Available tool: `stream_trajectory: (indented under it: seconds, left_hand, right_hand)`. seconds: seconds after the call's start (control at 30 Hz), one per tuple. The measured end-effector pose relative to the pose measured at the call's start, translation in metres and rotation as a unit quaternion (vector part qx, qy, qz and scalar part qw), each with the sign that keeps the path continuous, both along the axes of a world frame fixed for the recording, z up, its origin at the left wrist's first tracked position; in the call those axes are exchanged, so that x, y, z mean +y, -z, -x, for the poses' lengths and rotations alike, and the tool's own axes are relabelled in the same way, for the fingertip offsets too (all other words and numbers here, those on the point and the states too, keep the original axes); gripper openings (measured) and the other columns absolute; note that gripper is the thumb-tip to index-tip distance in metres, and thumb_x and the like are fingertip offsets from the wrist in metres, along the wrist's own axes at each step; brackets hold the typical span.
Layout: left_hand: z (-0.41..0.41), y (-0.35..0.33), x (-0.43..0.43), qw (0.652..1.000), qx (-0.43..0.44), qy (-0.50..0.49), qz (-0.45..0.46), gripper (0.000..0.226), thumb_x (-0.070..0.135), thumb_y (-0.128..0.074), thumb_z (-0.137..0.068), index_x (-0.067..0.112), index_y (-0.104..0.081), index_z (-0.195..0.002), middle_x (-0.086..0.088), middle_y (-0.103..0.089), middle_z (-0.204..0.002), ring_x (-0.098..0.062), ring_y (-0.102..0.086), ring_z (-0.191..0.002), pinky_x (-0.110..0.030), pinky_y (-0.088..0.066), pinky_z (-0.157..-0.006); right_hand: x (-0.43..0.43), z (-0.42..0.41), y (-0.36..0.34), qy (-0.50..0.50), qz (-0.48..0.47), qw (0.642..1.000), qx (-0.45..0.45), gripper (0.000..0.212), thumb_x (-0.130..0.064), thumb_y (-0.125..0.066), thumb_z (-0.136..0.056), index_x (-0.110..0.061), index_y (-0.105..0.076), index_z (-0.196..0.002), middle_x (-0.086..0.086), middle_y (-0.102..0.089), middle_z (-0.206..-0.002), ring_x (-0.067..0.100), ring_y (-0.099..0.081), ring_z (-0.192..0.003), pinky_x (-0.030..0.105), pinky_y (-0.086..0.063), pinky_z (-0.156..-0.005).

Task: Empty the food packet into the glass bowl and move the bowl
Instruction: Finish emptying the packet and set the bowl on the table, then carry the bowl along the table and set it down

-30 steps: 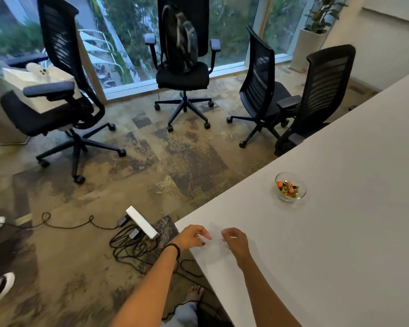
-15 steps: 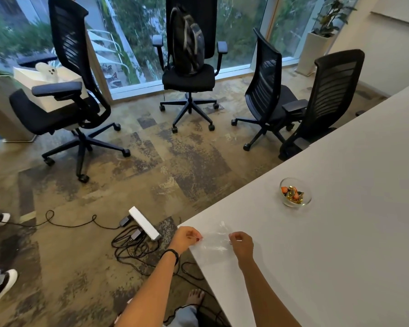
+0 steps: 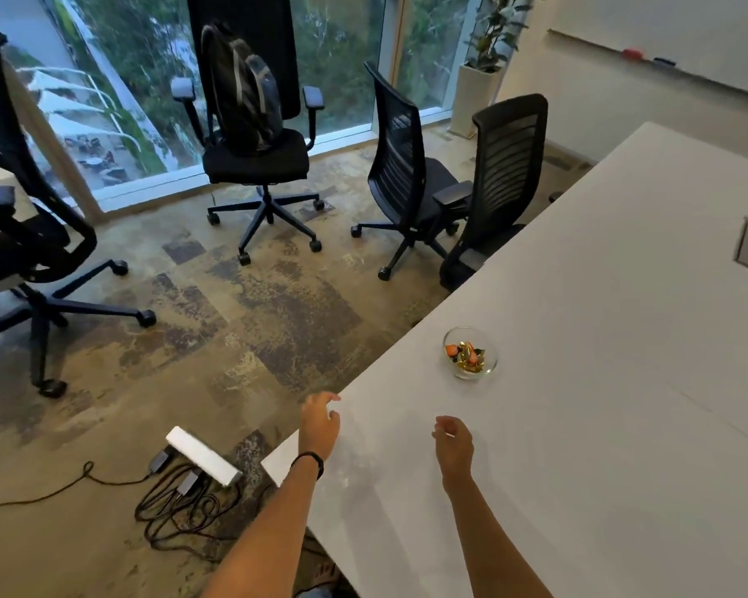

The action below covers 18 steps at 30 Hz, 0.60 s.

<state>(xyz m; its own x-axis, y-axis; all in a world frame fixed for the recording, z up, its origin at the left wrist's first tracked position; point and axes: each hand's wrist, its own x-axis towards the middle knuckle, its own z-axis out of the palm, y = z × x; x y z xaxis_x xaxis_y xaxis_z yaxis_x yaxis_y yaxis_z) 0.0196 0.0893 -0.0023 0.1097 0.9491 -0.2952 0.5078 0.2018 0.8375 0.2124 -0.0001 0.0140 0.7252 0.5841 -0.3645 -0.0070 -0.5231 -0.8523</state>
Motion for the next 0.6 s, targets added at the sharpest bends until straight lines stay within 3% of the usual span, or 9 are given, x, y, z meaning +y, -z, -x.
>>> stream_trajectory:
  seconds: [0.07, 0.23, 0.37, 0.5, 0.6]
  left_hand:
    - [-0.034, -0.006, 0.011, 0.998, -0.035, 0.049, 0.006, 0.03, -0.005, -0.042, -0.087, 0.017, -0.058, -0.1, -0.012, -0.049, -0.119, -0.026, -0.052, -0.11, -0.03, -0.042, -0.089]
    - [-0.113, -0.011, 0.035, 0.982, -0.077, 0.155, 0.07, 0.026, 0.004, -0.049, -0.09, 0.008, -0.055, -0.116, -0.013, -0.053, -0.115, -0.022, -0.053, -0.1, -0.027, -0.046, -0.076]
    - [-0.162, -0.009, 0.05, 0.972, -0.111, 0.158, 0.131, 0.028, 0.012, -0.048, -0.093, 0.013, -0.052, -0.12, -0.006, -0.052, -0.11, -0.02, -0.051, -0.097, -0.02, -0.044, -0.065]
    - [-0.195, -0.003, 0.068, 0.971, -0.155, 0.097, 0.156, 0.03, 0.011, -0.045, -0.094, 0.013, -0.049, -0.124, -0.012, -0.055, -0.122, -0.027, -0.054, -0.107, -0.037, -0.048, -0.096]
    - [-0.21, 0.005, 0.085, 0.958, -0.222, -0.003, 0.181, 0.03, 0.007, -0.047, -0.093, 0.013, -0.052, -0.123, -0.013, -0.057, -0.119, -0.024, -0.055, -0.104, -0.036, -0.046, -0.097]
  right_hand:
    - [0.0, -0.022, -0.003, 0.032, -0.013, 0.999, 0.0, 0.017, -0.002, -0.049, -0.09, 0.001, -0.061, -0.101, 0.017, -0.064, -0.103, 0.029, -0.062, -0.087, 0.02, -0.045, -0.066]
    - [0.006, -0.068, 0.0, 0.075, -0.023, 0.997, 0.005, 0.02, -0.005, -0.05, -0.091, 0.0, -0.059, -0.107, 0.015, -0.062, -0.103, 0.026, -0.06, -0.087, 0.024, -0.047, -0.066]
    - [0.018, -0.095, 0.016, 0.088, -0.012, 0.996, 0.031, 0.025, -0.004, -0.05, -0.089, -0.005, -0.057, -0.114, 0.016, -0.062, -0.104, 0.036, -0.062, -0.1, 0.036, -0.049, -0.08]
    - [0.043, -0.107, 0.023, 0.136, -0.005, 0.987, 0.087, 0.034, -0.012, -0.047, -0.093, -0.009, -0.05, -0.127, 0.014, -0.056, -0.12, 0.026, -0.054, -0.108, 0.044, -0.044, -0.1]
    - [0.06, -0.113, 0.017, 0.167, -0.083, 0.958, 0.215, 0.044, -0.029, -0.033, -0.098, -0.015, -0.031, -0.14, 0.005, -0.042, -0.131, 0.024, -0.039, -0.126, 0.046, -0.029, -0.112]
